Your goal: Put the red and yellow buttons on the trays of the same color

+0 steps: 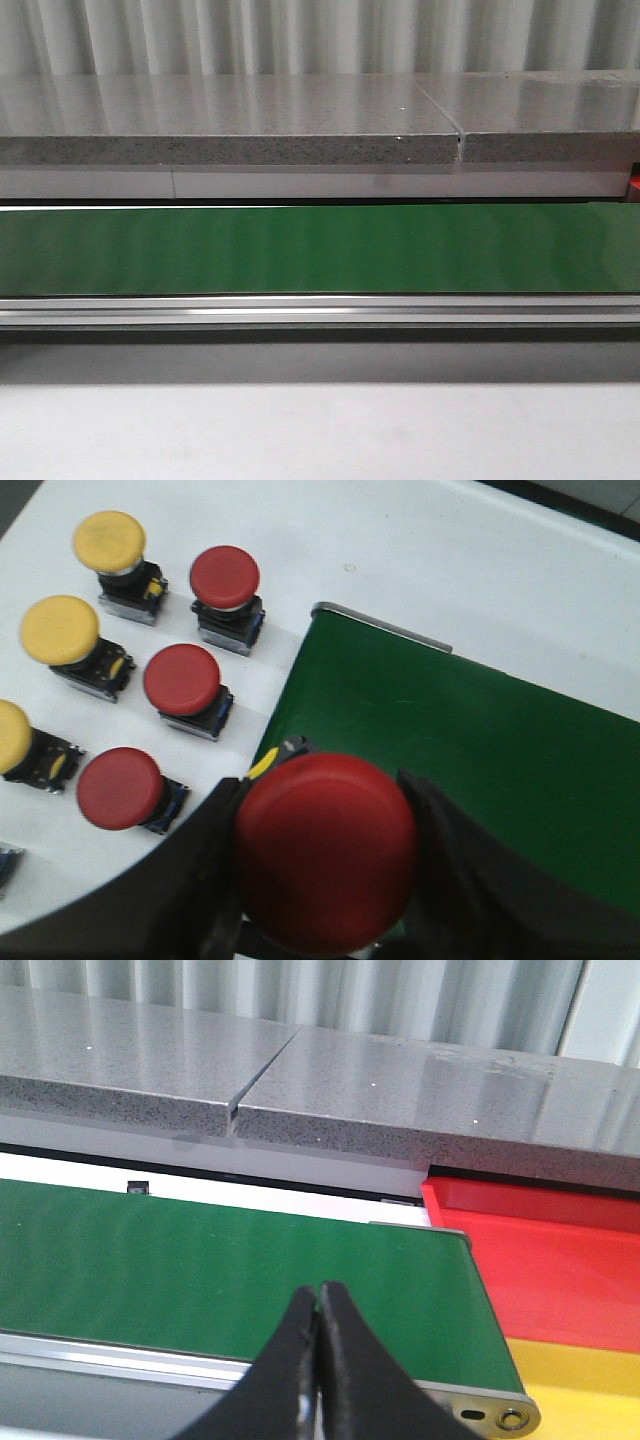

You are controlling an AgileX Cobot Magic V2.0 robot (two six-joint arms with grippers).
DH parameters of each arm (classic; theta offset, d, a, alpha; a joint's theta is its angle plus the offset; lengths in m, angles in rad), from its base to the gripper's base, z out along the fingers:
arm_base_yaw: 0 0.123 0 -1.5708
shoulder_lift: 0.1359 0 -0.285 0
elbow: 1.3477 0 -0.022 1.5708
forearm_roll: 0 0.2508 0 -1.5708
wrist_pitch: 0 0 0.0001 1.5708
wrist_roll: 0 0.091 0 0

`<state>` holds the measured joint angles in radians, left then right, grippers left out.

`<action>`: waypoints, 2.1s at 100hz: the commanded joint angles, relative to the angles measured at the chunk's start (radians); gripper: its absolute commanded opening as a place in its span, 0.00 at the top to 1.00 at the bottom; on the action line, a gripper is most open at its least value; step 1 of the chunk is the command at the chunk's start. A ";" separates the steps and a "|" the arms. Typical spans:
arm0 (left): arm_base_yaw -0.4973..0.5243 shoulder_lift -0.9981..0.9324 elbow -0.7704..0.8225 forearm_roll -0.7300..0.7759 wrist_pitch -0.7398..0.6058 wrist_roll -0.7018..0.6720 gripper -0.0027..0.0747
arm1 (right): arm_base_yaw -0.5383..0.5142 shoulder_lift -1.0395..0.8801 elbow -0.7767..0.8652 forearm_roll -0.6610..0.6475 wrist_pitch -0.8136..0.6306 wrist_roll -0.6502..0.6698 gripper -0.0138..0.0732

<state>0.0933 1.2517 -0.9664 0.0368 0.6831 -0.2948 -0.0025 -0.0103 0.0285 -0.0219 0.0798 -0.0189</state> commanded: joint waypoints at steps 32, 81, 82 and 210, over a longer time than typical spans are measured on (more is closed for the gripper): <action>-0.067 0.195 -0.084 -0.012 -0.057 0.001 0.95 | -0.002 -0.014 -0.006 -0.007 -0.080 -0.003 0.92; -0.067 0.224 -0.124 -0.105 -0.001 0.126 0.07 | -0.002 -0.014 -0.006 -0.007 -0.080 -0.003 0.92; -0.067 0.222 -0.124 -0.113 0.005 0.136 0.07 | -0.002 -0.014 -0.006 -0.007 -0.080 -0.003 0.92; 0.481 -0.092 0.286 0.052 -0.153 -0.110 0.11 | -0.002 -0.014 -0.006 -0.007 -0.080 -0.003 0.92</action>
<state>0.5292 1.1821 -0.6846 0.0784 0.6082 -0.3861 -0.0025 -0.0103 0.0285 -0.0219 0.0798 -0.0189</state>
